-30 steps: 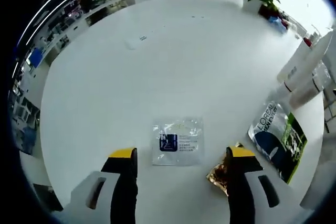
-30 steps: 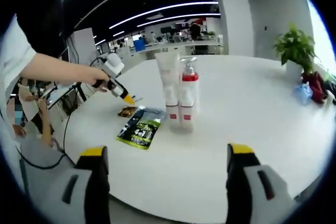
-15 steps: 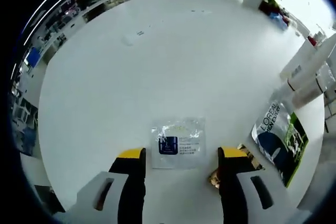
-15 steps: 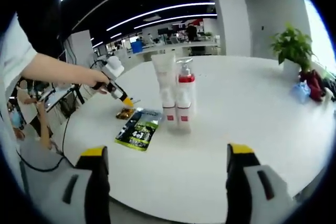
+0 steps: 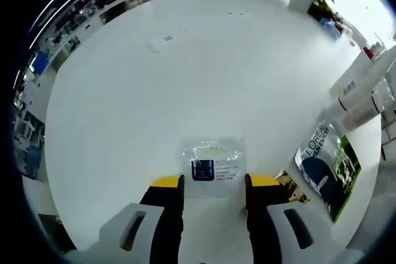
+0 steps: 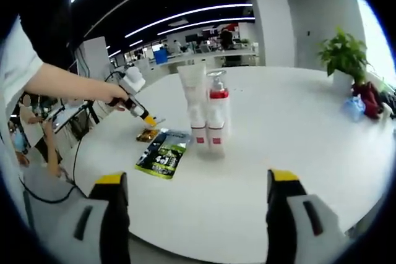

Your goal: Arrange the skincare products in the storage area until every visible bottle or jar stands upright without overlapping.

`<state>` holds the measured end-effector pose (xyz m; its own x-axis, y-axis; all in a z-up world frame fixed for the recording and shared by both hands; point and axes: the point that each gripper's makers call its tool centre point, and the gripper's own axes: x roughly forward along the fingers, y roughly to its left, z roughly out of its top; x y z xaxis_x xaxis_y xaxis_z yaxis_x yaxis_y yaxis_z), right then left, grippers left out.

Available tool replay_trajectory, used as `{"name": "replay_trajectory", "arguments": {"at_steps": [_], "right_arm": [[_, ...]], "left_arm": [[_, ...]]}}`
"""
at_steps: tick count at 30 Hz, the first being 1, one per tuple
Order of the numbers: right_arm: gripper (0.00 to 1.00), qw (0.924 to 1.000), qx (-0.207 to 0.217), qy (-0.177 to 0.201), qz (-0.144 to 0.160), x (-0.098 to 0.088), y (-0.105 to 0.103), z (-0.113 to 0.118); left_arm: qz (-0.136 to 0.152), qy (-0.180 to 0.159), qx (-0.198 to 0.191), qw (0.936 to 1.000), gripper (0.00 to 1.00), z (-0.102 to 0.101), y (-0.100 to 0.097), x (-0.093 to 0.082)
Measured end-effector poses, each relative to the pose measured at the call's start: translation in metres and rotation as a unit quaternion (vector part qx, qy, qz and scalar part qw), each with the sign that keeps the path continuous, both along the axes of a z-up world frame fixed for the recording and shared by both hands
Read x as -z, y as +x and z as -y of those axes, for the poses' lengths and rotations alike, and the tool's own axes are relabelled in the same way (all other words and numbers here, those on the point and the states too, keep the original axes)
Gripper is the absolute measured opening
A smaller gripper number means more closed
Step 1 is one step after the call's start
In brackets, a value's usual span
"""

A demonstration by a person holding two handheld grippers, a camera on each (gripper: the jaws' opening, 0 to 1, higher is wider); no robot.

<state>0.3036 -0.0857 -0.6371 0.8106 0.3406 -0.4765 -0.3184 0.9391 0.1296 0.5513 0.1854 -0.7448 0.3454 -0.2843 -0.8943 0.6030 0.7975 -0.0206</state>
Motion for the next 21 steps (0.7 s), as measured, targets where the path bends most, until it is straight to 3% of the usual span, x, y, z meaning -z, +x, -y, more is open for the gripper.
{"name": "replay_trajectory", "arguments": {"at_steps": [11,21], "right_arm": [[0.93,1.0000,-0.003,-0.001,0.003,-0.001,0.000,-0.001],[0.93,0.9999,-0.009,-0.003,0.008,-0.003,0.000,-0.004]], "left_arm": [[0.016,-0.008,-0.003,0.9998,0.36,0.001,-0.006,-0.014],[0.035,-0.019,-0.024,0.9989,0.36,-0.005,-0.025,-0.023]]}}
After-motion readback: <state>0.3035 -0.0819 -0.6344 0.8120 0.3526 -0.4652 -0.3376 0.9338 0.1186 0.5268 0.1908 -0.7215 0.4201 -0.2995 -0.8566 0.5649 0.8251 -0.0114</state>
